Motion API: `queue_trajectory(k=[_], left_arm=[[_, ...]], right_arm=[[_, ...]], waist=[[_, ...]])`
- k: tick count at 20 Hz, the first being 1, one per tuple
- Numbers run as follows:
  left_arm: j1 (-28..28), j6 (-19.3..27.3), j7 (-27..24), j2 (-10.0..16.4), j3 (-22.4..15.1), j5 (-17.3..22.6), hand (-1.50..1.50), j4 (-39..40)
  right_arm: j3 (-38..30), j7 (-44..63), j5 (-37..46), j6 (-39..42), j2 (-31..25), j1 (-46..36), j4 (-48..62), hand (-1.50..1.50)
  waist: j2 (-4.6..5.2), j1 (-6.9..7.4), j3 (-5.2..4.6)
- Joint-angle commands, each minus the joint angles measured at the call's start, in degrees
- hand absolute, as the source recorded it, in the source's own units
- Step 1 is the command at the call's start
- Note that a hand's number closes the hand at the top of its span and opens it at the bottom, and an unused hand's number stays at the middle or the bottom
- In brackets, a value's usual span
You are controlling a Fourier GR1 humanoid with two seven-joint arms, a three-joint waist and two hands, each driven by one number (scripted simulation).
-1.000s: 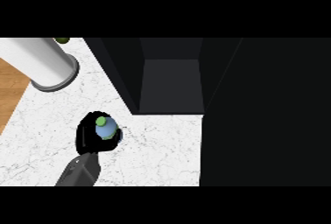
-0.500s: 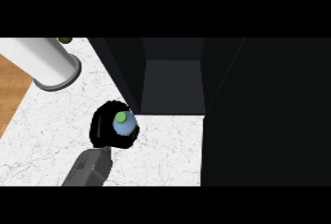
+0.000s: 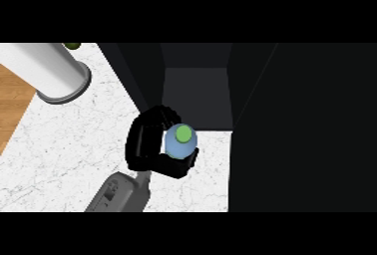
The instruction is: Pick up the bottled water, place it into the cabinet and close the cabinet
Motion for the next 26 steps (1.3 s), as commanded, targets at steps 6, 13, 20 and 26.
queue_trajectory(k=[6, 13, 20, 26], left_arm=[[-12.90, 25.73, 10.75, -0.03, -10.73, -0.83, 1.50, -6.28], [-23.23, 31.54, 12.90, -0.03, -8.27, -0.92, 1.50, 1.69], [-27.72, 33.55, 13.84, -0.03, -8.15, -1.39, 1.50, 9.22], [-29.38, 28.76, 7.16, -0.02, -5.19, 1.00, 1.50, 18.76]], right_arm=[[-2.19, 2.55, -4.63, -0.08, -0.31, -3.27, -2.41, -1.50], [-5.03, 4.94, -7.91, 0.21, -0.68, -3.82, -3.89, -1.50], [-8.50, 6.31, -11.96, 1.61, -1.85, -3.40, -4.26, -1.50], [-8.22, 7.78, -11.93, 1.05, -1.91, -7.41, -2.40, -1.50]], waist=[[0.35, -1.20, -0.02], [0.54, -1.49, -0.04], [0.48, -1.30, -0.06], [0.75, -1.53, -0.08]])
